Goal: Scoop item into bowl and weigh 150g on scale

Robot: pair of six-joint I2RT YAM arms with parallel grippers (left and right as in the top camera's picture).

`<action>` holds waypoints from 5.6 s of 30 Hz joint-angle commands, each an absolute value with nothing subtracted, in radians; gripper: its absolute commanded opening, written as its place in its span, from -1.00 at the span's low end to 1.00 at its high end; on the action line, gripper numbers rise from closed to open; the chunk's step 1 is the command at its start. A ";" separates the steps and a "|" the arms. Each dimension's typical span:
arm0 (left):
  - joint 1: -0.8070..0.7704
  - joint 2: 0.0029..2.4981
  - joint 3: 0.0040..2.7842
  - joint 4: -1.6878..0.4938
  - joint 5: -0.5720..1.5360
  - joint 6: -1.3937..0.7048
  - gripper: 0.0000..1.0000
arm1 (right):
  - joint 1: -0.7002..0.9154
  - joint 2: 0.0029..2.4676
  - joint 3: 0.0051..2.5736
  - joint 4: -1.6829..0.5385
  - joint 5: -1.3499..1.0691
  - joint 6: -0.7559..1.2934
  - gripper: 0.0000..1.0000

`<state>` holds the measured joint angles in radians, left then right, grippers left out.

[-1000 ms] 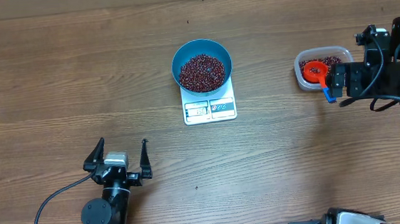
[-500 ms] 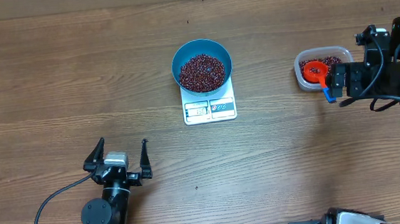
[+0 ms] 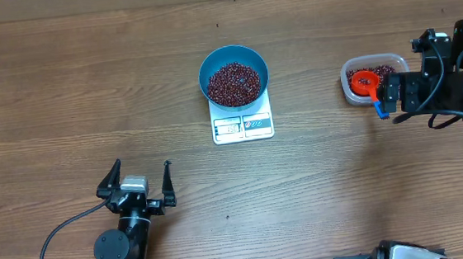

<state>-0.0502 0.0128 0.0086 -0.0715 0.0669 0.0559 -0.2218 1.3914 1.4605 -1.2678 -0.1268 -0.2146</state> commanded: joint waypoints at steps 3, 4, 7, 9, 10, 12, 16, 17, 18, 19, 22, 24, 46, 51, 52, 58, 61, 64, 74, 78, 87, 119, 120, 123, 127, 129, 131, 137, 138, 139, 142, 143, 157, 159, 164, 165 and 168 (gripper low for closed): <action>-0.044 0.004 0.005 -0.075 0.052 0.072 0.99 | -0.223 1.387 1.486 -1.262 -0.133 -0.222 1.00; -0.044 0.004 0.005 -0.075 0.052 0.072 1.00 | -0.223 1.388 1.486 -1.262 -0.133 -0.222 1.00; -0.044 0.004 0.005 -0.075 0.052 0.072 0.99 | -0.223 1.388 1.486 -1.262 -0.133 -0.222 1.00; -0.044 0.004 0.005 -0.075 0.052 0.072 1.00 | -0.223 1.381 1.486 -1.262 -0.133 -0.222 1.00; -0.044 0.004 0.005 -0.075 0.052 0.072 0.99 | -0.223 1.374 1.486 -1.262 -0.133 -0.222 1.00; -0.044 0.004 0.005 -0.075 0.052 0.072 0.99 | -0.223 1.351 1.478 -1.261 -0.133 -0.222 1.00; -0.044 0.004 0.005 -0.075 0.052 0.072 0.99 | -0.223 1.273 1.392 -1.230 -0.130 -0.226 1.00; -0.044 0.004 0.005 -0.075 0.052 0.072 0.99 | -0.221 1.232 1.334 -1.180 -0.129 -0.230 1.00; -0.044 0.004 0.005 -0.075 0.052 0.072 0.99 | -0.221 1.201 1.287 -1.142 -0.130 -0.230 1.00; -0.044 0.004 0.005 -0.075 0.052 0.072 0.99 | -0.221 1.129 1.175 -1.043 -0.138 -0.229 1.00; -0.044 0.004 0.005 -0.075 0.052 0.072 0.99 | -0.207 0.995 0.997 -0.878 -0.165 -0.229 1.00; -0.044 0.004 0.005 -0.075 0.052 0.072 0.99 | -0.162 0.871 0.875 -0.745 -0.178 -0.230 1.00; -0.044 0.004 0.005 -0.075 0.052 0.072 0.99 | -0.080 0.412 0.290 0.084 -0.421 -0.233 1.00; -0.044 0.004 0.005 -0.075 0.052 0.072 0.99 | -0.080 0.351 0.228 0.167 -0.410 -0.234 1.00; -0.044 0.004 0.005 -0.075 0.052 0.072 0.99 | -0.080 0.336 0.203 0.203 -0.409 -0.234 1.00; -0.044 0.004 0.005 -0.075 0.052 0.072 0.99 | -0.080 0.265 0.050 0.375 -0.409 -0.234 1.00; -0.044 0.004 0.005 -0.075 0.052 0.072 0.99 | -0.080 0.246 0.017 0.386 -0.409 -0.234 1.00; -0.044 0.004 0.005 -0.075 0.052 0.072 0.99 | -0.080 0.200 0.007 0.320 -0.396 -0.234 1.00; -0.044 0.004 0.005 -0.075 0.052 0.072 0.99 | -0.079 0.002 0.007 0.014 -0.305 -0.233 1.00; -0.044 0.004 0.005 -0.075 0.052 0.072 0.99 | -0.075 0.002 0.007 -0.031 -0.245 -0.177 1.00; -0.044 0.004 0.005 -0.075 0.052 0.072 0.99 | -0.037 0.002 0.007 -0.078 -0.074 -0.078 1.00; -0.044 0.004 0.005 -0.075 0.052 0.072 0.99 | 0.025 0.002 0.007 -0.077 -0.086 -0.095 1.00; -0.044 0.004 0.005 -0.075 0.052 0.072 0.99 | 0.025 0.002 0.007 -0.077 -0.102 -0.112 1.00; -0.044 0.004 0.005 -0.075 0.052 0.072 0.99 | 0.025 0.002 0.007 -0.077 -0.094 -0.110 1.00; -0.044 0.004 0.005 -0.075 0.052 0.072 1.00 | 0.025 0.002 0.007 -0.078 -0.088 -0.101 1.00; -0.044 0.004 0.005 -0.075 0.052 0.072 0.99 | 0.025 0.002 0.007 -0.078 -0.088 -0.101 1.00; -0.044 0.004 0.005 -0.075 0.052 0.072 0.99 | 0.025 0.002 0.007 -0.080 -0.086 -0.101 1.00; -0.044 0.004 0.005 -0.075 0.052 0.072 0.99 | 0.025 0.002 0.007 -0.084 -0.061 -0.075 1.00; -0.044 0.004 0.005 -0.075 0.052 0.072 0.99 | 0.025 0.002 0.007 -0.084 -0.061 -0.075 1.00; -0.044 0.004 0.005 -0.075 0.052 0.072 0.99 | 0.025 0.002 0.007 -0.084 -0.062 -0.075 1.00; -0.044 0.004 0.005 -0.075 0.052 0.072 0.99 | 0.025 0.002 0.007 -0.084 -0.067 -0.073 1.00; -0.044 0.004 0.005 -0.075 0.052 0.072 0.99 | 0.025 0.002 0.007 -0.083 -0.070 -0.062 1.00; -0.044 0.004 0.005 -0.075 0.052 0.072 0.99 | 0.025 0.002 0.007 -0.078 -0.069 -0.030 1.00; -0.044 0.004 0.005 -0.075 0.052 0.072 0.99 | 0.025 0.002 0.007 -0.078 -0.069 -0.030 1.00; -0.044 0.004 0.005 -0.075 0.052 0.072 0.99 | 0.025 0.002 0.007 -0.078 -0.069 -0.030 1.00; -0.044 0.004 0.005 -0.075 0.052 0.072 0.99 | 0.025 0.002 0.007 -0.078 -0.069 -0.030 1.00; -0.044 0.004 0.005 -0.075 0.052 0.072 0.99 | 0.025 0.002 0.007 -0.078 -0.069 -0.030 1.00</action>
<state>-0.0502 0.0132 0.0086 -0.0727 0.0631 0.0563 0.0170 0.0120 0.0185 -0.0830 -0.0738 -0.0368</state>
